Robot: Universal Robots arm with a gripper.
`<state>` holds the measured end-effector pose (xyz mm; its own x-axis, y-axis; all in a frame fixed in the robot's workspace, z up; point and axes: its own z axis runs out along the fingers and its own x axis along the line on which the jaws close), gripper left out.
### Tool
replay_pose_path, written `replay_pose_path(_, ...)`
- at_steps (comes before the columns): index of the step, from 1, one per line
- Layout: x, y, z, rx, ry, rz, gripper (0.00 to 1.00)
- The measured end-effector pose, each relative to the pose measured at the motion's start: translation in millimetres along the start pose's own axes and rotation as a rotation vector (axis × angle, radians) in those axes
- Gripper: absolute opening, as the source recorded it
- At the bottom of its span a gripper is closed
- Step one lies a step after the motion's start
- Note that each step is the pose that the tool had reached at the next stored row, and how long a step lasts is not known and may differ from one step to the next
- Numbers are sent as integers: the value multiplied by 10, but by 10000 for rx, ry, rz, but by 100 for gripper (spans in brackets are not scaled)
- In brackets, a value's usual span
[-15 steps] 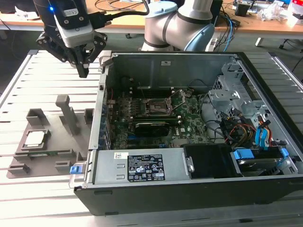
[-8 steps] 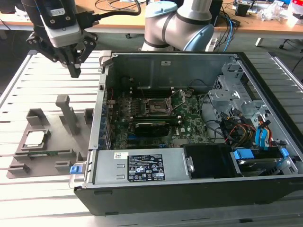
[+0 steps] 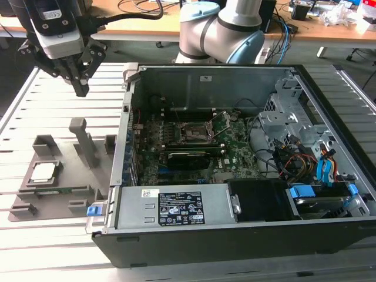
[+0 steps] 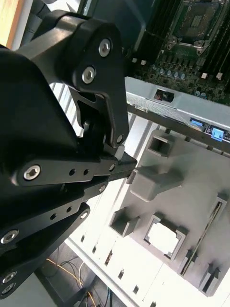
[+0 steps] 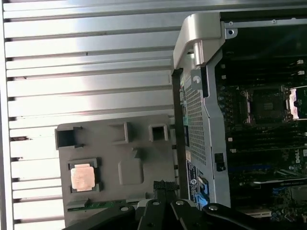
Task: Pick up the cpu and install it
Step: 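Reach for the cpu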
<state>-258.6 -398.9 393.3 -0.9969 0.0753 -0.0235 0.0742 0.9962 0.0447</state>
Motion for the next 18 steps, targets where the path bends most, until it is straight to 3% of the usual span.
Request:
replay_pose_path(3,56,-4,-2,0,0,-1,11)
replay_pose_path(18,523,-39,-13,0,1,0,11)
